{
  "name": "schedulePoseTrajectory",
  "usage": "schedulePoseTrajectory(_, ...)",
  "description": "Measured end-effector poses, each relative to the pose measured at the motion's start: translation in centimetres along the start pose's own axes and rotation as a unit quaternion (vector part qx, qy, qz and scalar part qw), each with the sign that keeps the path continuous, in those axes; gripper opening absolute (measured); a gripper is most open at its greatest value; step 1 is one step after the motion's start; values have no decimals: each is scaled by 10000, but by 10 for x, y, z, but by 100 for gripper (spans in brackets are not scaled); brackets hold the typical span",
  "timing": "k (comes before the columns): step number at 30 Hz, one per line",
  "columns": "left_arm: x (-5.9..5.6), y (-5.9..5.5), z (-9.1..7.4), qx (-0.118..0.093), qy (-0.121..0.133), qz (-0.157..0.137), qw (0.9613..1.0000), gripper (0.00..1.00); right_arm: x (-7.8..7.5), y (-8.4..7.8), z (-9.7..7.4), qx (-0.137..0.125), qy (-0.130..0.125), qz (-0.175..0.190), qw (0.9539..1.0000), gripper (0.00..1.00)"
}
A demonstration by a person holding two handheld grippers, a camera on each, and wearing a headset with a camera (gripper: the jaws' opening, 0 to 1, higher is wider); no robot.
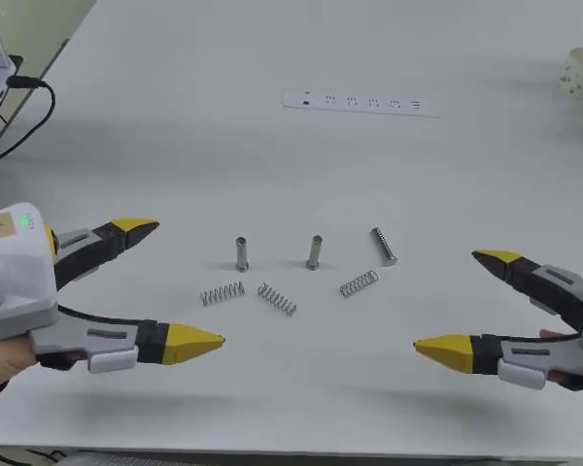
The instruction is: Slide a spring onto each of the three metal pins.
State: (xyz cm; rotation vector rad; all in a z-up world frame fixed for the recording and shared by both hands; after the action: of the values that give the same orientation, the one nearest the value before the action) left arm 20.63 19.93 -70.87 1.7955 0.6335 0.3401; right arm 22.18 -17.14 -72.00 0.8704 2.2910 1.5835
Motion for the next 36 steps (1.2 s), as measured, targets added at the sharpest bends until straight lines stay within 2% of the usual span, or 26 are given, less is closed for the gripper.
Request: schedulePoseTrajectory(36, 0, -3, 0, 8, -54, -25, 10000, 99, 3, -3, 3, 123, 105, -19, 9999, 95)
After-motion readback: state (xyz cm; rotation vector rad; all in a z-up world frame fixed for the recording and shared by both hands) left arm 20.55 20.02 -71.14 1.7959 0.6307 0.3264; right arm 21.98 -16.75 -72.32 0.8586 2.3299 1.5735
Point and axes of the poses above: the centre of the closed fingertips' face, and the gripper's own axes: z roughly forward along the fingers, x roughly to its left, y roughly out of its top, the point moved 9 cm from there along -z, roughly backward along the fingers, and after that the axes turned 2 degrees about z, right-handed, at the moved point
